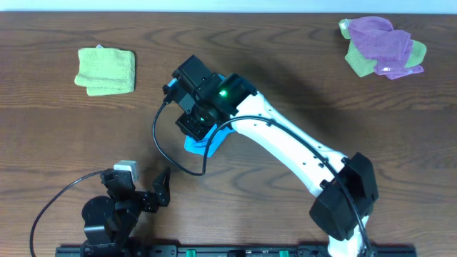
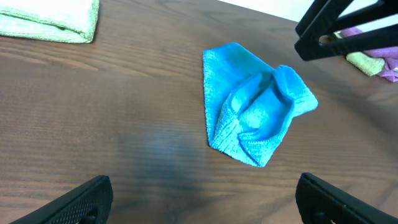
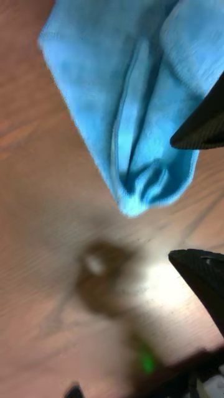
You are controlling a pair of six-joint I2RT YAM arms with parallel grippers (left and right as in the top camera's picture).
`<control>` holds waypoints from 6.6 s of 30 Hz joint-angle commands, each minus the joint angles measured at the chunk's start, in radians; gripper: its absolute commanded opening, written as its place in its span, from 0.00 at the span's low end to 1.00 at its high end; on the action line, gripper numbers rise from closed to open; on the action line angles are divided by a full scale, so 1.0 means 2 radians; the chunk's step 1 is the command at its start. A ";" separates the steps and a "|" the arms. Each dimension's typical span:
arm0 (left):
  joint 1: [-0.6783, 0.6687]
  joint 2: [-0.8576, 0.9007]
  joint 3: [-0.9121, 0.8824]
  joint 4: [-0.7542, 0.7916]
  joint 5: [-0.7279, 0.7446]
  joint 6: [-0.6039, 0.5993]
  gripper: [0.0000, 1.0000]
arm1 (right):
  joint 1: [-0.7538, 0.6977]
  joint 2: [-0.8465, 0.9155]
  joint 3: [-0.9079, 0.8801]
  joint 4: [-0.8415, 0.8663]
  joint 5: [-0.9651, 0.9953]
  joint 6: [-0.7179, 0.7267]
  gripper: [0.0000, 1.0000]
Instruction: Fold the cloth
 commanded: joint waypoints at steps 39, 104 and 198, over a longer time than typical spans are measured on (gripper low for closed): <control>-0.002 -0.001 0.005 -0.003 0.004 -0.003 0.95 | -0.027 0.125 -0.002 0.055 -0.127 0.130 0.57; -0.002 -0.001 0.005 0.033 -0.010 -0.003 0.95 | -0.053 0.151 0.114 -0.159 0.034 0.149 0.61; -0.002 -0.001 0.005 0.016 -0.066 -0.082 0.95 | -0.147 0.165 0.036 -0.206 0.074 0.168 0.62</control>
